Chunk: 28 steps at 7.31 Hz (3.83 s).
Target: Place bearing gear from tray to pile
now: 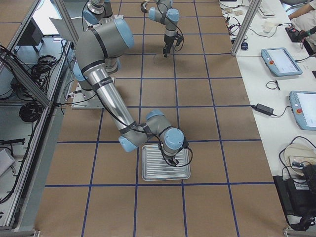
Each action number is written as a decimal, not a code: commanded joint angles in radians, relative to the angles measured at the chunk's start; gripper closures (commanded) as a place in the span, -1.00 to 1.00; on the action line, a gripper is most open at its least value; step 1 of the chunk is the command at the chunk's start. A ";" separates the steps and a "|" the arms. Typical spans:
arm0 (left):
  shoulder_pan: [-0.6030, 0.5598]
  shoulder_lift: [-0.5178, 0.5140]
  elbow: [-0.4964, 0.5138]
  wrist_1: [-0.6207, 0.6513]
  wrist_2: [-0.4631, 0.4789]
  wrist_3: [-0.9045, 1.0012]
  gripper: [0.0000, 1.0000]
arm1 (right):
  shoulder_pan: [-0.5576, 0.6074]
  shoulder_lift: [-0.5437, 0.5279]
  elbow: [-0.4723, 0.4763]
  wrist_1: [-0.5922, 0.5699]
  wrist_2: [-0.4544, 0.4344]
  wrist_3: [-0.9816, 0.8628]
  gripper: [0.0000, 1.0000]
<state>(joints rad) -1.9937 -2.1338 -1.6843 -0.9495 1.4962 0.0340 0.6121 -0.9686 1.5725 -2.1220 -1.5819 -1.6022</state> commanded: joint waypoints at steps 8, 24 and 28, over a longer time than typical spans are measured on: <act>0.451 0.167 0.107 -0.242 0.134 0.327 1.00 | 0.002 -0.009 0.031 -0.009 0.011 -0.033 0.87; 1.107 0.204 -0.098 -0.221 0.237 0.876 -0.99 | 1.280 -0.357 0.043 0.202 -0.015 1.933 1.00; 1.089 0.224 -0.094 -0.265 0.250 0.867 -1.00 | 1.397 -0.228 0.057 0.028 -0.035 2.062 1.00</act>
<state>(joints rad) -0.9001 -1.9129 -1.7795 -1.1981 1.7458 0.9061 1.9944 -1.2209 1.6264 -2.0686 -1.6161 0.4479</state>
